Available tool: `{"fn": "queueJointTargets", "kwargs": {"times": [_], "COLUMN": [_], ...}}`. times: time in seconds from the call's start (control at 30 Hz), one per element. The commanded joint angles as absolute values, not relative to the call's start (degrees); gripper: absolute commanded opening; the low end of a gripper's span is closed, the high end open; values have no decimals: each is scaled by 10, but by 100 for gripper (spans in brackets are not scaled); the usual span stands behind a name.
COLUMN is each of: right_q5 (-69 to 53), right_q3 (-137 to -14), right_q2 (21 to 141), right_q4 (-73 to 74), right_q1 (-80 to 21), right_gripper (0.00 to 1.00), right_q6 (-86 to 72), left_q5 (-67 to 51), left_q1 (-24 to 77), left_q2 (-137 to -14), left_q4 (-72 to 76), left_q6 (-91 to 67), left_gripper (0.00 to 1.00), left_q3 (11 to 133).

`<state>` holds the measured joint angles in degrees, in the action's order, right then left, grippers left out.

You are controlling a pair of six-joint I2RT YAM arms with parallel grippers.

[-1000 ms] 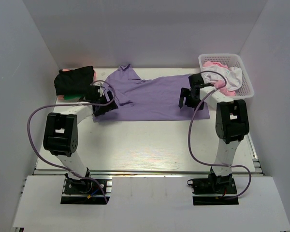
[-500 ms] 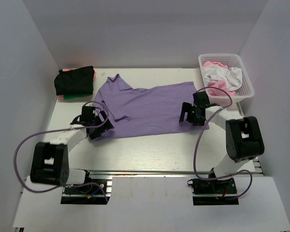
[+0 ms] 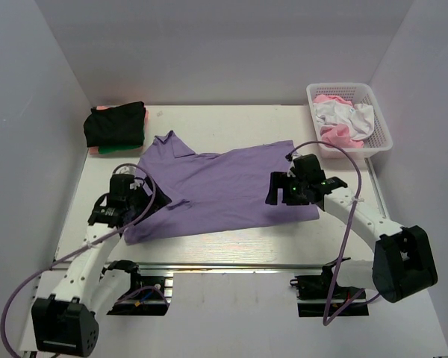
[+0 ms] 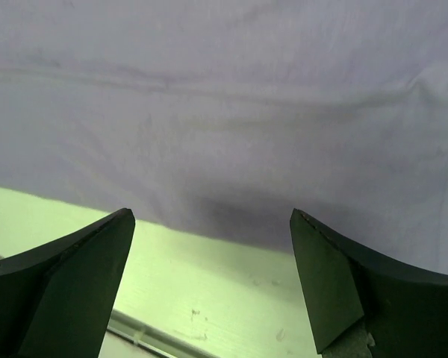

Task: Fold and stack the t-shirts
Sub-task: Fold the flattened tshirt in 1/3 of the way

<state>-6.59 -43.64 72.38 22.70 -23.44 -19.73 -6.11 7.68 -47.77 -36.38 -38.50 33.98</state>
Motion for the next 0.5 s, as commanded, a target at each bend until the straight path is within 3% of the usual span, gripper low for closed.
{"fn": "queueJointTargets", "kwargs": {"times": [0.0, 0.2, 0.47], "right_q5": [-41, -4, 15], "right_q3": [-471, -482, -485], "right_q2": [721, 718, 729], "right_q4": [203, 201, 212], "right_q1": [-238, -236, -234], "right_gripper": [90, 90, 90], "right_q6": [-173, -171, -180], "left_q5": [-114, -107, -124], "left_q1": [80, 85, 91], "left_q2": [-534, -595, -652], "left_q4": [-302, -274, -186], "left_q6": [-356, -338, -350], "left_gripper": [100, 100, 80], "left_q3": [356, 356, 326]}}
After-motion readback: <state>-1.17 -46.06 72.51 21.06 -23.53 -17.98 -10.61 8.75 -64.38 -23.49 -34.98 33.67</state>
